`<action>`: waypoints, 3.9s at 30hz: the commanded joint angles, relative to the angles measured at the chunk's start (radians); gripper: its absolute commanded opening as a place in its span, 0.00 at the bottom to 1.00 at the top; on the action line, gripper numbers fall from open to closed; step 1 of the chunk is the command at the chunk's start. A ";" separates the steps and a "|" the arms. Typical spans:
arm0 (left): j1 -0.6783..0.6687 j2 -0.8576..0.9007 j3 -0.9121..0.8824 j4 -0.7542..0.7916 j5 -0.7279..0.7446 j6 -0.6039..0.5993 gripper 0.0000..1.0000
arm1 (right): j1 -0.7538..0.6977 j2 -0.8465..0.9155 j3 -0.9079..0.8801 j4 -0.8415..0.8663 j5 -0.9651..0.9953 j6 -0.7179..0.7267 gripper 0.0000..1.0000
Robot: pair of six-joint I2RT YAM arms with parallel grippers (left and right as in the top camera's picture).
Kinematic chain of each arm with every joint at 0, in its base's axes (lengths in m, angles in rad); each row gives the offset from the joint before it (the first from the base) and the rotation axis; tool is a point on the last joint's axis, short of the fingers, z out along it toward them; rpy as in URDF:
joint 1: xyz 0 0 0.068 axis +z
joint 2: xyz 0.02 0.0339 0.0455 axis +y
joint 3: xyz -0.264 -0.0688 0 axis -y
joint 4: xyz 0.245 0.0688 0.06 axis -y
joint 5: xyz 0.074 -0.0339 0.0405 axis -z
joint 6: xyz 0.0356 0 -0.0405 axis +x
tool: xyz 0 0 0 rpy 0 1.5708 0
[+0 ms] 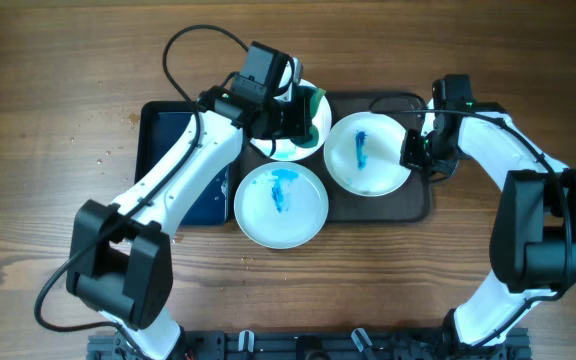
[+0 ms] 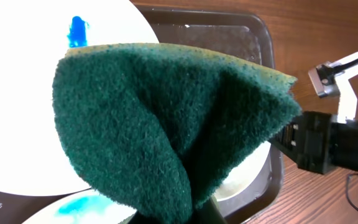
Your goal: Clean dirty plates on tray and stack at the side
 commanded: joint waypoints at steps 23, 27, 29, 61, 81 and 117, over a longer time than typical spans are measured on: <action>-0.253 0.304 0.020 0.130 -0.084 -0.223 0.04 | 0.009 0.041 -0.002 -0.122 -0.133 0.018 0.04; -0.259 0.319 0.012 0.126 -0.117 -0.293 0.04 | 0.009 0.041 -0.002 -0.104 -0.148 0.049 0.04; -0.262 0.321 0.012 0.146 -0.078 -0.292 0.04 | 0.009 0.041 -0.002 -0.104 -0.148 0.049 0.04; -0.281 0.435 0.012 0.250 -0.209 -0.423 0.04 | -0.074 0.041 -0.071 0.048 -0.417 0.066 0.04; -0.261 0.452 0.012 0.060 -0.005 -0.232 0.04 | -0.074 0.041 -0.071 0.036 -0.394 0.024 0.04; -0.232 0.452 0.012 0.297 0.022 -0.158 0.04 | -0.074 0.041 -0.071 0.014 -0.394 0.000 0.04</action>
